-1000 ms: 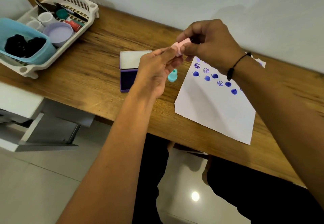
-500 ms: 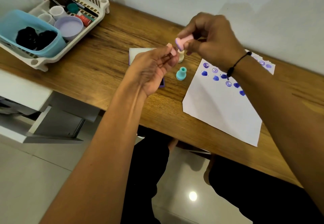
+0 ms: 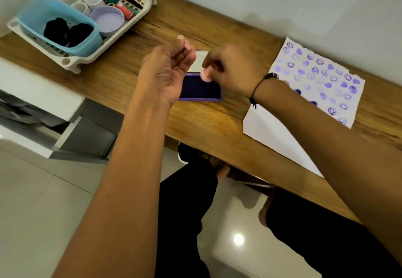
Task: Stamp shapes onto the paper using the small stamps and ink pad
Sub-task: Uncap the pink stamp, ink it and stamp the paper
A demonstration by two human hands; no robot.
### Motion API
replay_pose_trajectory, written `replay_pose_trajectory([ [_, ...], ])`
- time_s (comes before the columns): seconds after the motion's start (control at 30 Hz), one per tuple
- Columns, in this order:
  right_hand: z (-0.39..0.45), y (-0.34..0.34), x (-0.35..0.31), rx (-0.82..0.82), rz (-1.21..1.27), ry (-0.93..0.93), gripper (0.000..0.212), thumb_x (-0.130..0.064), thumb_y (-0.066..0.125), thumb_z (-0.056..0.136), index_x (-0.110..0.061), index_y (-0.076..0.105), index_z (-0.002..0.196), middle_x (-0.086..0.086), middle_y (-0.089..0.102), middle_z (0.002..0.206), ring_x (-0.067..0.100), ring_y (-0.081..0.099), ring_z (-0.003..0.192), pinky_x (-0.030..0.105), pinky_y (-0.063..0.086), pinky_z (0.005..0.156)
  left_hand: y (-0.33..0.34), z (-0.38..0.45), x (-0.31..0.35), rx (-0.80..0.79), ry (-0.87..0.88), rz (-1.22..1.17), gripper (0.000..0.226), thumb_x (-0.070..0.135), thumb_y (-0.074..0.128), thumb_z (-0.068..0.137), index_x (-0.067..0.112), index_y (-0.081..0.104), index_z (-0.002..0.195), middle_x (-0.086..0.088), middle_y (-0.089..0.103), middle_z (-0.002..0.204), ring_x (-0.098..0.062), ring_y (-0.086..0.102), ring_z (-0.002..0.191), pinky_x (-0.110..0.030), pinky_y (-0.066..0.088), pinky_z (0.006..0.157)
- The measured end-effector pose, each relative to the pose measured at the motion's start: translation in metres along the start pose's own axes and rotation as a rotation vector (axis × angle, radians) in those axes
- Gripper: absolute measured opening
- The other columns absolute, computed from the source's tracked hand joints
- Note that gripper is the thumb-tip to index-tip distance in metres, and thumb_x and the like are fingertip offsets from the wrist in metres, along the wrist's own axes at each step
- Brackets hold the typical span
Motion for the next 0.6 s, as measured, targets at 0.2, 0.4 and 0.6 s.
replay_pose_trajectory([
  [0.2,0.010,0.026,-0.010,-0.122,-0.385,-0.114,0.022,-0.012,0.048,0.090,0.004,0.062,0.096,0.023,0.062,0.102,0.039,0.058,0.095,0.042,0.048,0.074,-0.005,0.005,0.002,-0.034,-0.014,-0.003,0.012,-0.003,0.056,0.085,0.000,0.058,0.073,-0.010,0.057,0.070,-0.014,0.058,0.064,-0.019,0.055,0.064],
  [0.4,0.009,0.036,-0.009,-0.141,-0.389,-0.110,0.019,-0.009,0.047,0.089,0.003,0.059,0.096,0.022,0.063,0.098,0.039,0.058,0.093,0.045,0.053,0.072,-0.005,0.003,0.003,-0.069,-0.027,-0.031,0.011,-0.001,0.057,0.085,-0.002,0.059,0.075,-0.011,0.058,0.072,-0.016,0.060,0.067,-0.020,0.056,0.063],
  [0.6,0.007,0.040,-0.011,-0.097,-0.368,-0.114,0.019,-0.010,0.047,0.088,0.000,0.060,0.097,0.019,0.064,0.099,0.037,0.058,0.094,0.042,0.052,0.071,-0.002,-0.003,0.003,-0.071,-0.041,-0.040,0.004,0.000,0.057,0.085,-0.003,0.058,0.082,-0.013,0.059,0.078,-0.018,0.061,0.072,-0.020,0.056,0.064],
])
Point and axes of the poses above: each hand's wrist, its own z-axis towards the middle knuckle, its own y-axis out of the palm, x = y × z, the point moved 3 cm from there along z, towards the middle knuckle
